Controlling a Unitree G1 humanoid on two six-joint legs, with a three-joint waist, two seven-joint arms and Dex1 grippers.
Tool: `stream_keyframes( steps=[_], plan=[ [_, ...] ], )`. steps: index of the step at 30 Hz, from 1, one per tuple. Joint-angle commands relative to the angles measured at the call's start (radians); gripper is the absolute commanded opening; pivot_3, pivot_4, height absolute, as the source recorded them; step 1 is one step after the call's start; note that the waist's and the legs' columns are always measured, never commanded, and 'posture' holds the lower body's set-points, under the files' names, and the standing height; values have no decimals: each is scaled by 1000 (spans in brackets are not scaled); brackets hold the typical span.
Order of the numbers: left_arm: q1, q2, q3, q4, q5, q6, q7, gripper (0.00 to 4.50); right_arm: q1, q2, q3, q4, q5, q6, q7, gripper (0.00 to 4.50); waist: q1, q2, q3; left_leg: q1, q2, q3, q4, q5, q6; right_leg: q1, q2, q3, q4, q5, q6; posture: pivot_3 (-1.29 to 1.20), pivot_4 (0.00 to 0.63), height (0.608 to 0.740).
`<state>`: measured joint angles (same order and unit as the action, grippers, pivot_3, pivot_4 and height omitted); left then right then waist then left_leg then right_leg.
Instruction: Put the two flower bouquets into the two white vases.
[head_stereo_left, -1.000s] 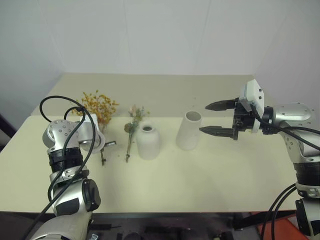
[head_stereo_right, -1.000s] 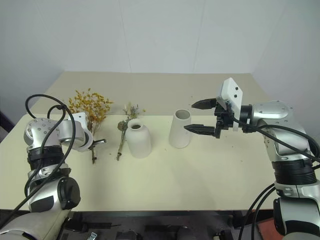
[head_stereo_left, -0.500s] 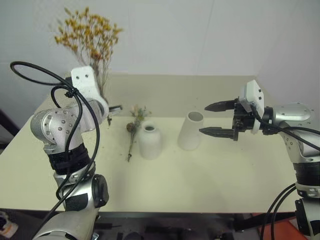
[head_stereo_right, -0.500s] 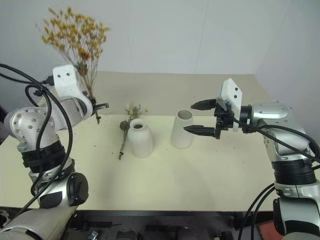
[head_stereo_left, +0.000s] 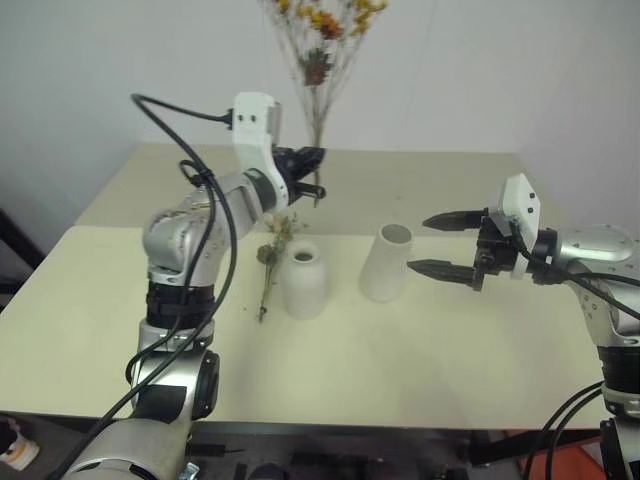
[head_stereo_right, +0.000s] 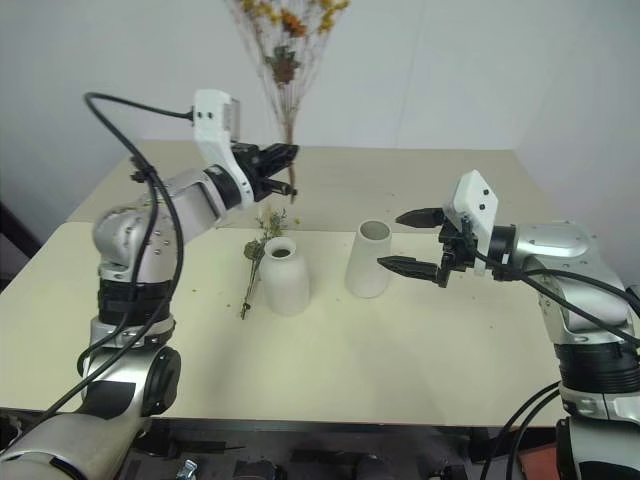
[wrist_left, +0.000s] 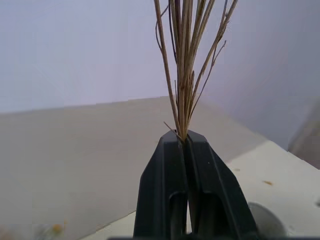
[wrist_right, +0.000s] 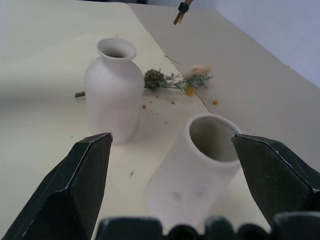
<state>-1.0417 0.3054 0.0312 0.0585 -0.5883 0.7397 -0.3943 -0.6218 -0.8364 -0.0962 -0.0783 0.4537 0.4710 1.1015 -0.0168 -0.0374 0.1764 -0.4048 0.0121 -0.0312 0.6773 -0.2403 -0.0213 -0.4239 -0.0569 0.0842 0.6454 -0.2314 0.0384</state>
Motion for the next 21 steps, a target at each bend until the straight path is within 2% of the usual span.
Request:
stream_keyframes(
  steps=[1, 4, 8, 16, 21],
  plan=[
    [-29, -27, -2, 64, 18, -179, -167, 36, 14, -25, -62, -47, 24, 18, -28, 4500, -3, 0, 0, 0, 0, 0, 0, 0, 0, 0, 0, 0, 0, 0, 0, 0, 150, 740],
    [-40, -85, 14, 161, 7, -305, -284, 36, 42, -29, -81, -57, 26, 34, -49, 4500, -1, 0, 0, 1, 0, 1, 0, 0, 1, 1, 0, 0, 0, 0, 0, 0, 150, 740],
    [-54, -152, 13, 270, 30, -421, -359, 36, 54, -26, -101, -50, 39, 69, -74, 4500, -1, 0, 0, 0, 0, 1, 1, 0, 1, 1, 0, 0, 0, 0, 0, 0, 150, 740],
    [-51, -230, -31, 428, 114, -544, -450, 36, 72, -36, -116, -69, 58, 105, -94, 4500, 0, 0, 0, 0, 0, 1, 1, 0, 2, 1, 0, 0, 0, 0, 1, 0, 150, 740],
    [-57, -280, -42, 505, 168, -616, -451, 36, 81, -41, -121, -85, 63, 117, -101, 4500, 0, 0, 0, 0, 0, 1, 1, 0, 3, 1, 0, 0, 0, -1, 1, 0, 150, 740]
  ],
)
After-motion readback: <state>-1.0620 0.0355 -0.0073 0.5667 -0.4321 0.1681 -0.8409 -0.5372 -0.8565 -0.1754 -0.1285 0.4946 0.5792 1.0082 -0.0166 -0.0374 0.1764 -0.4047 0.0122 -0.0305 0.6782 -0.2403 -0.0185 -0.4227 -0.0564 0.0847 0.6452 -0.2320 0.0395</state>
